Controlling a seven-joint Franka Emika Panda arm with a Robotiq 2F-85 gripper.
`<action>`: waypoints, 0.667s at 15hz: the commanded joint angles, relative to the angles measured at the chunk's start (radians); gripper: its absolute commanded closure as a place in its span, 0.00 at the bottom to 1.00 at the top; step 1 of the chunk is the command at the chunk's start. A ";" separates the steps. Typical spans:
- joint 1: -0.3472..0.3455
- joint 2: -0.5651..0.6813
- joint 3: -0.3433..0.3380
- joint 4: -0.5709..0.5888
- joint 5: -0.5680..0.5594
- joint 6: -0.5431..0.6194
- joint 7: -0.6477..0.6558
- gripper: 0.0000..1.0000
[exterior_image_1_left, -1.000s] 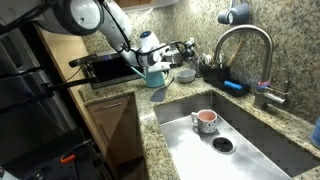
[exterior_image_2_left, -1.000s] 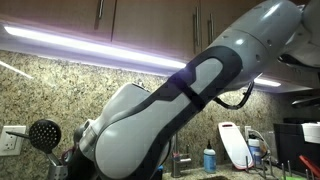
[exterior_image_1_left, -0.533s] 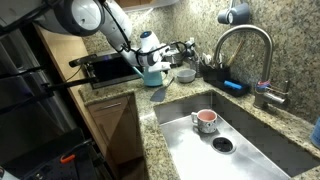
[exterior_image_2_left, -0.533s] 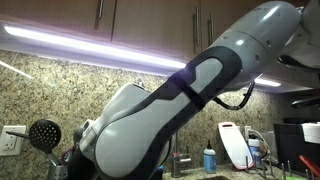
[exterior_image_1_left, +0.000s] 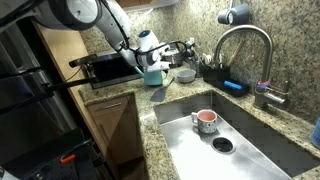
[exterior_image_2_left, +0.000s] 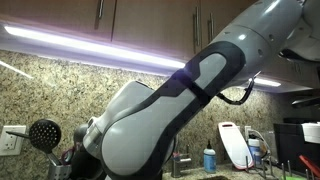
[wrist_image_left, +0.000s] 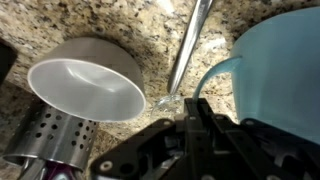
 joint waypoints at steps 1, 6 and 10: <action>0.040 -0.153 -0.085 -0.207 0.019 0.085 0.118 0.98; 0.144 -0.284 -0.229 -0.402 0.031 0.166 0.235 0.98; 0.252 -0.380 -0.346 -0.544 0.044 0.202 0.293 0.98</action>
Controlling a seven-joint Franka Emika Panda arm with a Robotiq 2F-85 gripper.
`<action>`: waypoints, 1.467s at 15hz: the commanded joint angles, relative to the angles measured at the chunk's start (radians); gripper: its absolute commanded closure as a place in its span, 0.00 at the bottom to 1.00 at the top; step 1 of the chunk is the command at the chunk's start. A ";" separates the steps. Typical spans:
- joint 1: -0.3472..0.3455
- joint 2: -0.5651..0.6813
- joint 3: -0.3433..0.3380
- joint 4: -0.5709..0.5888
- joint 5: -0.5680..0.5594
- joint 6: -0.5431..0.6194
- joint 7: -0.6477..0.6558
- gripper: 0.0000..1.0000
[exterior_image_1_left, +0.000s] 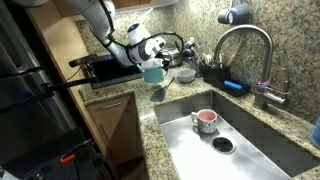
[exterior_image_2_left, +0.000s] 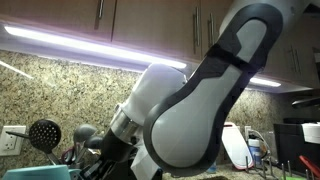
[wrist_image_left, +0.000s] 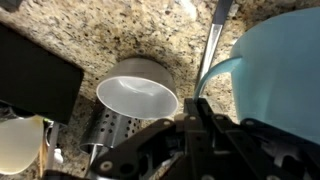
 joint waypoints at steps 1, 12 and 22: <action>0.117 -0.146 -0.121 -0.202 0.036 0.056 0.066 0.98; 0.369 -0.282 -0.444 -0.536 0.130 0.244 0.161 0.98; 0.093 -0.414 -0.248 -0.622 0.329 0.289 0.025 0.98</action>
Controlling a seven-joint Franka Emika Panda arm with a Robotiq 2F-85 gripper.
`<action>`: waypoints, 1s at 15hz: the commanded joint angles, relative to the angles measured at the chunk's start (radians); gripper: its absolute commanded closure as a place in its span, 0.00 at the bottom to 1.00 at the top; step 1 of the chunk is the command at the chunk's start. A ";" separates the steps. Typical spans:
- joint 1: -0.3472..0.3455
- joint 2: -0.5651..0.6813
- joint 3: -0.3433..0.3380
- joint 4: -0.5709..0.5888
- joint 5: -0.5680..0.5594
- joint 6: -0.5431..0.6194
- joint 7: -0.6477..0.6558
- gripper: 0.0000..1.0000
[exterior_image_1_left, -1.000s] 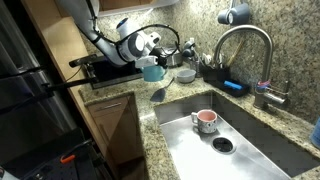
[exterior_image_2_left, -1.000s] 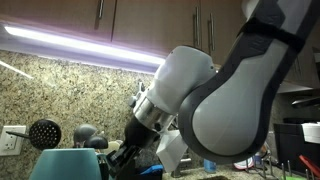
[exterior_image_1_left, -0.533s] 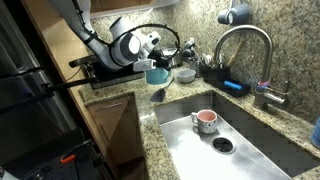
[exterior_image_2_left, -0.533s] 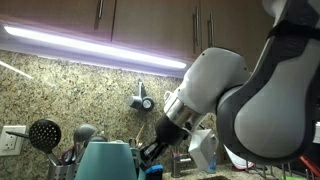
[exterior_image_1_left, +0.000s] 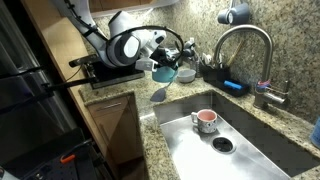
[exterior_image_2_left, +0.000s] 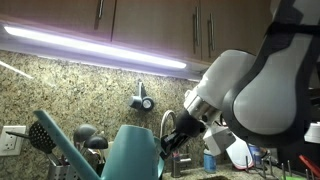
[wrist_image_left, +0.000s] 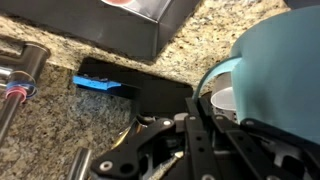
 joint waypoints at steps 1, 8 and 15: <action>-0.046 -0.015 0.034 0.000 0.004 0.000 -0.001 0.98; -0.051 -0.001 0.046 0.001 0.001 -0.003 -0.001 0.93; 0.000 0.051 -0.036 0.022 0.059 -0.011 0.002 0.98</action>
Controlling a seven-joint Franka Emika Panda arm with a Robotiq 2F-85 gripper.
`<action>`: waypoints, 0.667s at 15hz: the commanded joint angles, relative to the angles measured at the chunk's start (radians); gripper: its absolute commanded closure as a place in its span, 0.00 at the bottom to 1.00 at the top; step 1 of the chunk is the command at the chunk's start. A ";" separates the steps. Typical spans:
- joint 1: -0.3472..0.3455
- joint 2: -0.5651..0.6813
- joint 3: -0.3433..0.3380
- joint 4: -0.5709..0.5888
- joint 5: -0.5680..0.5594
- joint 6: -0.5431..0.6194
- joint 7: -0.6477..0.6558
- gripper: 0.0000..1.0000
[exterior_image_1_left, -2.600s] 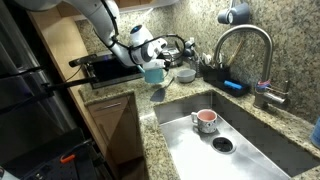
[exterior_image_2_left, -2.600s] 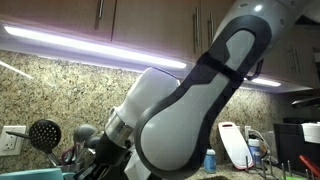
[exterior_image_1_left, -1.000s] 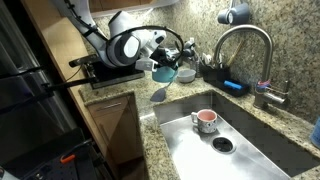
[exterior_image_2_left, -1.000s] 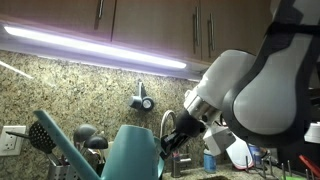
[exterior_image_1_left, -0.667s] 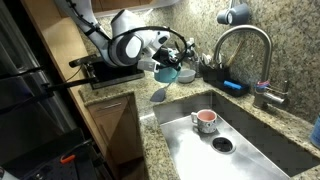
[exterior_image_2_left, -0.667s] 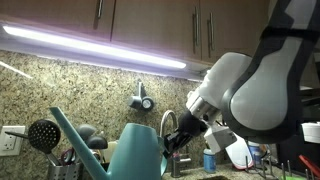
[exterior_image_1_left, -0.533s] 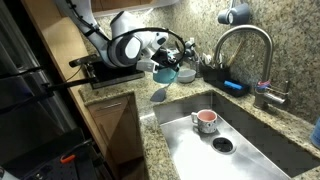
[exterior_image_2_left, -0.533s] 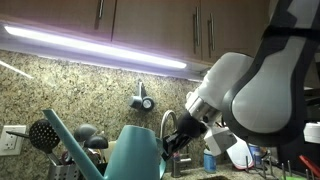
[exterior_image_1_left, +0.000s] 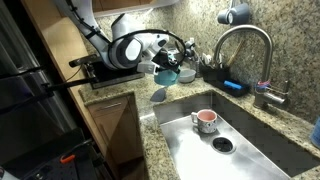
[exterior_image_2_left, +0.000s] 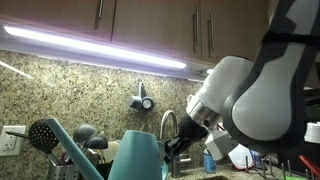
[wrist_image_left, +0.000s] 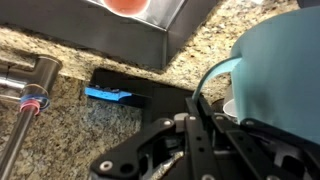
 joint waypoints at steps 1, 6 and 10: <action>0.031 0.039 -0.063 0.022 0.053 -0.007 0.007 0.98; 0.017 0.063 -0.118 0.015 0.091 -0.012 0.016 0.98; 0.006 0.059 -0.165 -0.004 0.121 -0.009 0.017 0.98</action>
